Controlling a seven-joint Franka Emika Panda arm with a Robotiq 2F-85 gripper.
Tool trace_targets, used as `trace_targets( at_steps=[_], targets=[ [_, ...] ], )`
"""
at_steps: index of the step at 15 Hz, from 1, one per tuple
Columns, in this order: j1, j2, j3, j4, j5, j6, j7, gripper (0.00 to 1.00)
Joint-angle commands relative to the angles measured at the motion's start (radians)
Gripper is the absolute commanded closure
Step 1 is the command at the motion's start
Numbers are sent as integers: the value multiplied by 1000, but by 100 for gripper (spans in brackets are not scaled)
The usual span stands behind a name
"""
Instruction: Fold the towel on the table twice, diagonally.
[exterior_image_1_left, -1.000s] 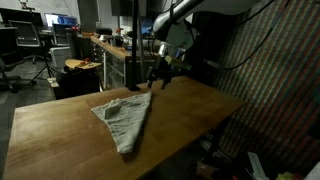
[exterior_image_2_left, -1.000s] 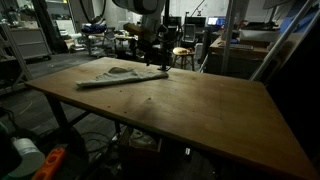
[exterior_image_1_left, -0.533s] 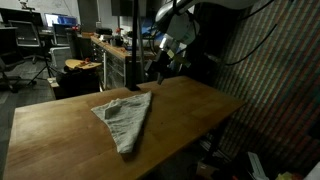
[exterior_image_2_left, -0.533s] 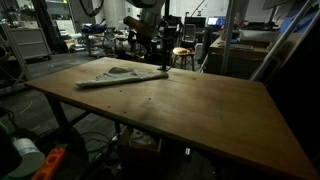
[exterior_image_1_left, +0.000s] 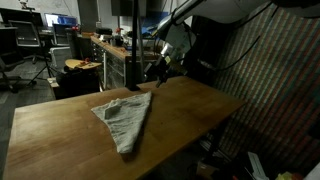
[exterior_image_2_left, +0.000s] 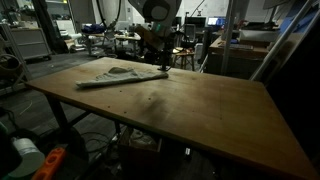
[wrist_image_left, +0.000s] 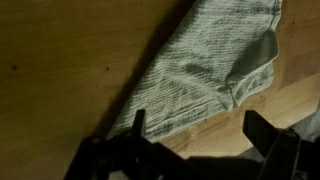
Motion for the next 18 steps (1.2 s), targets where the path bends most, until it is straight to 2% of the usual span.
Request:
trace_targets(
  at_steps=[1, 9, 18],
  targets=[
    [-34, 88, 27, 102, 47, 26, -27, 0],
    [-74, 253, 69, 260, 45, 66, -38, 0],
    [-115, 416, 81, 419, 16, 76, -3, 0]
  ],
)
